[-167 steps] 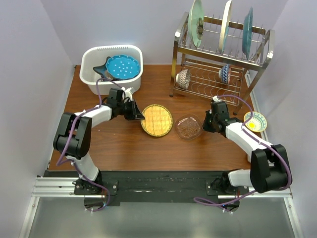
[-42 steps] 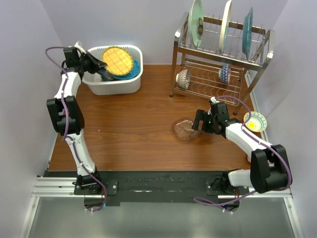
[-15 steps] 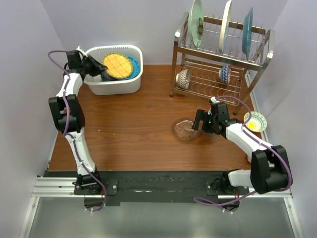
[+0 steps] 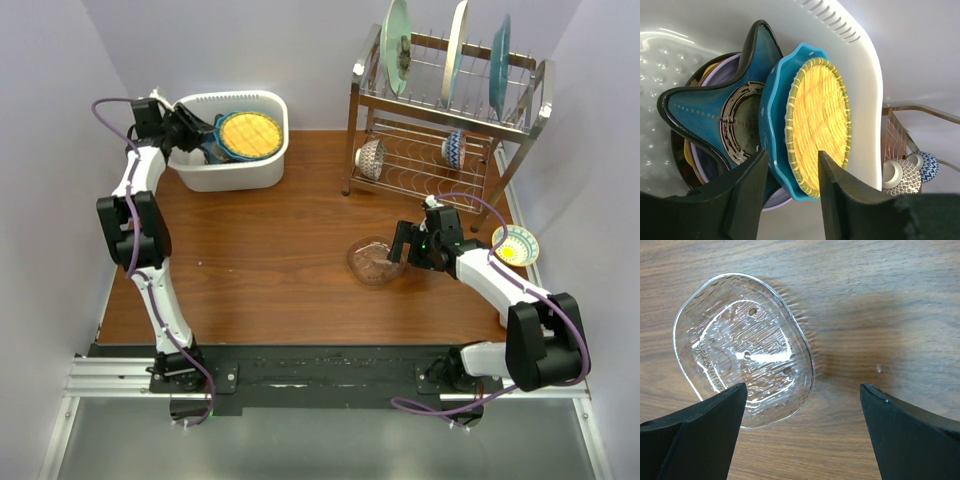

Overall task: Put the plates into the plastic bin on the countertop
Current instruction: Place the plate in the plastic bin.

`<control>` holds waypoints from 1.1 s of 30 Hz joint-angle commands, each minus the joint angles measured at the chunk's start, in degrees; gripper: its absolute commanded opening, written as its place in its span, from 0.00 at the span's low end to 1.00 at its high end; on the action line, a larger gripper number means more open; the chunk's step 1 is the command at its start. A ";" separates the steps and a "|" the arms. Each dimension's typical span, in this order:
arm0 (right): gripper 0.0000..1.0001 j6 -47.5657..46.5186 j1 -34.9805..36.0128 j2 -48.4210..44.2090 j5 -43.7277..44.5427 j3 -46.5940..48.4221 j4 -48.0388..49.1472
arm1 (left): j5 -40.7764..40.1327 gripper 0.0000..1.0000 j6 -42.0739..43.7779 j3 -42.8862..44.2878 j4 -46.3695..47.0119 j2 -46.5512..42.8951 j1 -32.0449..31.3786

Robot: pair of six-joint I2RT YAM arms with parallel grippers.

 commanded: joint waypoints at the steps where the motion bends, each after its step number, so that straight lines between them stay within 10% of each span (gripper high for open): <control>1: 0.99 -0.37 -0.10 -1.46 -0.80 -0.70 0.89 | -1.27 0.53 1.18 0.61 2.40 -5.10 0.53; 18: 0.99 0.77 -0.10 -1.37 -1.85 -1.23 1.86 | 1.28 0.80 1.70 -14.23 9.42 -21.70 -1.66; 33: 0.99 2.80 -0.10 4.86 -9.67 1.14 6.25 | -6.36 0.88 12.87 -47.16 12.32 -45.08 -24.33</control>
